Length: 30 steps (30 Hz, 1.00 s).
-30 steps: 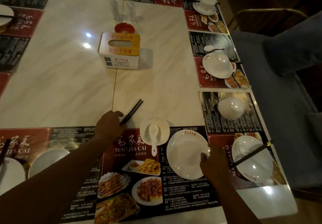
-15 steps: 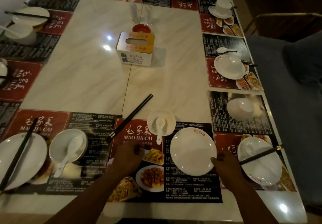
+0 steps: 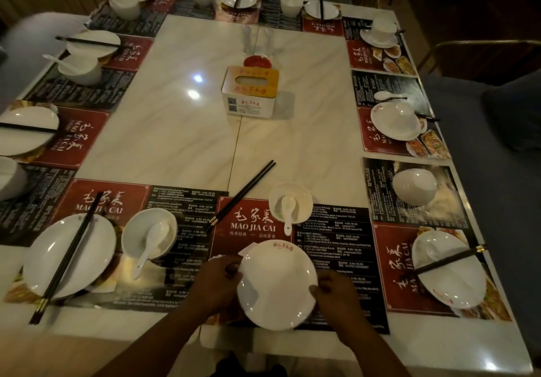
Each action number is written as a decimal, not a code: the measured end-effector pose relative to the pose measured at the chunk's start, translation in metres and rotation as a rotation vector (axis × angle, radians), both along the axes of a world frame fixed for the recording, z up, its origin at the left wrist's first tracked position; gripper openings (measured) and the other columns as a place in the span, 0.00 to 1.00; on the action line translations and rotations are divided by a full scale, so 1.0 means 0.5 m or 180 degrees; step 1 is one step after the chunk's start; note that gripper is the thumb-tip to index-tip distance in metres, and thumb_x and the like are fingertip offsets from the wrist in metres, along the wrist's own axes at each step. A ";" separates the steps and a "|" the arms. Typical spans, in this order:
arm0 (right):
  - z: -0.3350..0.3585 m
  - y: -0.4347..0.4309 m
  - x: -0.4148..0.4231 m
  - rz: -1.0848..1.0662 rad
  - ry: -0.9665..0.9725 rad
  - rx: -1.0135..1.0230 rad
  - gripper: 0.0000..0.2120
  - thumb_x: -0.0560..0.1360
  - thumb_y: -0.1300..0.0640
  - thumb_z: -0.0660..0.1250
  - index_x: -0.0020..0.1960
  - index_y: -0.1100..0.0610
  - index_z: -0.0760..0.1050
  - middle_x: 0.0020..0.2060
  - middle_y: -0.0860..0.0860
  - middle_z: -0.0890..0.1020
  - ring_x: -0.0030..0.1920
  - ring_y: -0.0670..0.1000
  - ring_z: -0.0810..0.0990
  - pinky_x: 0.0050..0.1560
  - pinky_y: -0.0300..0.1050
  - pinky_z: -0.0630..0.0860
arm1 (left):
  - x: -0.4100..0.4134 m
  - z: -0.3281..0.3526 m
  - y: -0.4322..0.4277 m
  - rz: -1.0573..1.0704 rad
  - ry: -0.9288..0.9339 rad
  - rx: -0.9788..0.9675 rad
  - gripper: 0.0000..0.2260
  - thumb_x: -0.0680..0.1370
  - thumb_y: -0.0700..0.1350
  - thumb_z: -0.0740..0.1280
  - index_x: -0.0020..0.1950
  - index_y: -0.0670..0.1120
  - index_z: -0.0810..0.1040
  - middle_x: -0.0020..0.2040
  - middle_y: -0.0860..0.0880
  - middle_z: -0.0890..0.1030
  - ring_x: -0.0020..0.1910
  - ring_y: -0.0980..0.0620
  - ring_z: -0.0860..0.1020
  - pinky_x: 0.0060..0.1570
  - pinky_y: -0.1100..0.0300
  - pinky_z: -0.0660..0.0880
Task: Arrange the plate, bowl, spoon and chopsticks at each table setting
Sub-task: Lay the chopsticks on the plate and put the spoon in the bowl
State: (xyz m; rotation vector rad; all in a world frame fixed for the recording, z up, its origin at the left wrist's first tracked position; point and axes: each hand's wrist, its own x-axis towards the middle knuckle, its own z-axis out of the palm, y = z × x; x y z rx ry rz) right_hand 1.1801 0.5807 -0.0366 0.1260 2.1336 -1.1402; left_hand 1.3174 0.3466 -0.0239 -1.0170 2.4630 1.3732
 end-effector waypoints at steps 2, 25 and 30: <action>-0.001 -0.035 0.013 -0.0005 0.0039 -0.0056 0.11 0.74 0.67 0.71 0.50 0.52 0.80 0.46 0.49 0.84 0.47 0.50 0.83 0.44 0.47 0.82 | 0.014 -0.004 -0.023 0.0166 -0.0107 -0.0041 0.12 0.76 0.44 0.71 0.58 0.56 0.81 0.48 0.62 0.79 0.48 0.63 0.77 0.45 0.70 0.70; -0.023 -0.105 0.047 0.0317 0.0740 0.0308 0.12 0.76 0.63 0.71 0.57 0.51 0.81 0.47 0.45 0.83 0.48 0.46 0.81 0.51 0.43 0.78 | 0.040 -0.049 -0.072 0.0495 -0.0122 0.0034 0.05 0.78 0.46 0.70 0.52 0.54 0.81 0.44 0.59 0.78 0.45 0.58 0.77 0.45 0.60 0.73; -0.028 -0.107 0.042 0.0248 0.0684 0.0281 0.13 0.75 0.63 0.71 0.58 0.52 0.82 0.46 0.45 0.83 0.49 0.47 0.81 0.54 0.46 0.79 | 0.041 -0.059 -0.071 0.0524 -0.0086 0.0079 0.05 0.78 0.45 0.70 0.53 0.55 0.81 0.45 0.58 0.79 0.47 0.57 0.78 0.45 0.60 0.76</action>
